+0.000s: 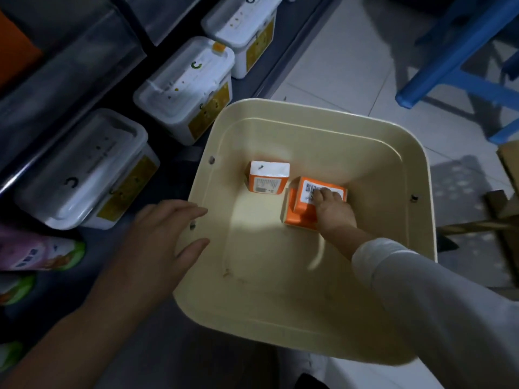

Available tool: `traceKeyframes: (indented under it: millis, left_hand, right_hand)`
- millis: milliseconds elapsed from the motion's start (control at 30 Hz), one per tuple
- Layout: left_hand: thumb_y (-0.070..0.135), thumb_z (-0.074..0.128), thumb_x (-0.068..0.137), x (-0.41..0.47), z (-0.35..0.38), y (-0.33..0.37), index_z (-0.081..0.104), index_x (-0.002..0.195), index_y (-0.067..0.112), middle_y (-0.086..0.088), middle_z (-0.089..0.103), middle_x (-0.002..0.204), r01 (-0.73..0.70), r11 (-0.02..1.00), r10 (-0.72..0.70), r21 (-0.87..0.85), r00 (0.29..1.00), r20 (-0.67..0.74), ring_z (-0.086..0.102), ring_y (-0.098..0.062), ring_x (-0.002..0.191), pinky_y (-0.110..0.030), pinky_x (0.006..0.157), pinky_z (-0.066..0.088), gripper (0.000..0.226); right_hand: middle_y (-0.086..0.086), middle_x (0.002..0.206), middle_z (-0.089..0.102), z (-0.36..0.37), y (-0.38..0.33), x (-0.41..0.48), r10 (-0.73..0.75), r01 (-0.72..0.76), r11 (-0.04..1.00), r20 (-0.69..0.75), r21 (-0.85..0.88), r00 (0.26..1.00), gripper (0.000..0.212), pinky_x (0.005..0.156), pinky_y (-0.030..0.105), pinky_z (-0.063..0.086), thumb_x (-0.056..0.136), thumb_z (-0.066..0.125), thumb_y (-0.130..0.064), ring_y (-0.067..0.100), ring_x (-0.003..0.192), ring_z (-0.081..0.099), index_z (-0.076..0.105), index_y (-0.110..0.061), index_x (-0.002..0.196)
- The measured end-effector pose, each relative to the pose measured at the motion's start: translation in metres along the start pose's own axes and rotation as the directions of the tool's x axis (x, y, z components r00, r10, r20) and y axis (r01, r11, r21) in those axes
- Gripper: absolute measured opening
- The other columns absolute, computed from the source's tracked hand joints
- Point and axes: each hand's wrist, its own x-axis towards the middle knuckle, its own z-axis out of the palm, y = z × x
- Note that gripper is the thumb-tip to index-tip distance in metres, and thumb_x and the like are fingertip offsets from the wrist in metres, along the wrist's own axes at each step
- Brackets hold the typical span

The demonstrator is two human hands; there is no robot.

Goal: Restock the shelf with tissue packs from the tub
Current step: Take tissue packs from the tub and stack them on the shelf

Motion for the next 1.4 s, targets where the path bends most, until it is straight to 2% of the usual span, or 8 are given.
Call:
traceKeyframes:
  millis: [300, 433, 633, 867, 1000, 1200, 1300, 1400]
  left_hand:
    - [0.048, 0.045, 0.077, -0.001, 0.000, -0.002, 0.063, 0.117, 0.018, 0.014, 0.049, 0.109, -0.016, 0.999, 0.016, -0.047, 1.000, 0.015, 0.040, -0.001, 0.098, -0.021, 0.080, 0.033, 0.054]
    - [0.034, 0.060, 0.074, 0.001, 0.000, 0.003, 0.066, 0.113, 0.014, 0.003, 0.061, 0.106, 0.004, 1.000, -0.004, -0.013, 1.000, -0.015, 0.041, -0.006, 0.096, -0.028, 0.078, 0.035, 0.045]
    - [0.029, 0.072, 0.079, 0.005, -0.004, 0.010, 0.063, 0.118, 0.015, -0.003, 0.061, 0.113, 0.050, 0.999, -0.050, -0.003, 0.997, -0.059, 0.043, -0.010, 0.102, -0.031, 0.083, 0.033, 0.042]
    - [0.031, 0.073, 0.075, 0.010, -0.015, 0.031, 0.048, 0.132, 0.028, 0.017, 0.046, 0.119, 0.137, 0.964, -0.153, -0.226, 0.987, -0.056, 0.046, -0.005, 0.103, -0.017, 0.075, 0.037, 0.063]
    - [0.052, 0.074, 0.059, 0.010, -0.012, 0.036, 0.039, 0.136, 0.037, 0.022, 0.046, 0.127, 0.275, 0.840, -0.271, -0.467, 0.959, 0.078, 0.051, -0.004, 0.108, -0.023, 0.083, 0.041, 0.086]
    - [0.076, 0.070, 0.036, 0.008, -0.021, 0.041, 0.052, 0.107, 0.049, 0.031, 0.065, 0.098, 0.279, 0.662, -0.222, -0.696, 0.959, 0.173, 0.063, 0.008, 0.088, -0.015, 0.063, 0.052, 0.079]
    - [0.069, 0.070, 0.044, 0.009, -0.024, 0.033, 0.053, 0.112, 0.046, 0.015, 0.067, 0.102, 0.262, 0.664, -0.322, -0.700, 0.946, 0.049, 0.065, -0.004, 0.090, -0.034, 0.072, 0.054, 0.074]
    - [0.059, 0.078, 0.053, 0.013, -0.023, 0.026, 0.052, 0.102, 0.047, 0.014, 0.063, 0.098, 0.241, 0.617, -0.457, -0.749, 0.885, -0.092, 0.062, -0.004, 0.086, -0.035, 0.066, 0.052, 0.057]
  right_hand:
    - [0.011, 0.133, 0.037, 0.000, 0.004, 0.003, -0.009, 0.001, 0.995, -0.083, -0.100, 0.997, 0.049, 0.082, 0.038, 0.046, 0.094, 0.044, -0.012, 0.030, 0.121, 0.039, 0.027, -0.012, 0.139]
    - [0.015, 0.134, 0.036, -0.001, 0.004, -0.003, -0.075, 0.068, 0.993, -0.072, -0.094, 0.995, 0.049, 0.082, 0.041, 0.046, 0.096, 0.032, -0.004, 0.034, 0.121, 0.039, 0.023, -0.007, 0.144]
    - [0.015, 0.122, 0.048, -0.036, 0.001, -0.012, -0.057, 0.112, 0.950, -0.192, 0.292, 0.980, 0.051, 0.087, 0.038, 0.042, 0.085, 0.057, -0.015, 0.037, 0.110, 0.051, 0.043, -0.011, 0.134]
    - [0.004, 0.076, 0.061, -0.092, -0.017, -0.057, -0.179, 0.172, 0.513, -0.091, 0.841, 0.980, 0.019, 0.069, 0.034, 0.049, 0.065, 0.066, -0.017, 0.011, 0.071, 0.056, 0.064, -0.014, 0.083]
    - [0.003, 0.080, 0.060, -0.122, -0.028, -0.102, -0.425, 0.109, 0.085, -0.063, 0.990, 0.903, 0.031, 0.062, 0.013, 0.047, 0.079, 0.058, 0.018, -0.001, 0.065, 0.057, 0.060, -0.010, 0.092]
    - [-0.003, 0.100, 0.063, -0.142, -0.059, -0.123, -0.600, -0.107, -0.187, -0.028, 0.976, 0.799, 0.035, 0.088, 0.026, 0.051, 0.077, 0.056, 0.003, 0.010, 0.091, 0.060, 0.061, -0.017, 0.105]
    - [-0.002, 0.097, 0.064, -0.132, -0.067, -0.110, -0.517, -0.104, -0.151, 0.011, 0.983, 0.856, 0.031, 0.087, 0.023, 0.050, 0.087, 0.055, 0.007, 0.009, 0.090, 0.059, 0.062, -0.020, 0.101]
    - [0.000, 0.090, 0.061, -0.103, -0.065, -0.082, -0.303, -0.054, 0.089, 0.079, 0.995, 0.950, 0.020, 0.079, 0.021, 0.044, 0.087, 0.062, -0.004, 0.009, 0.084, 0.056, 0.060, -0.021, 0.097]
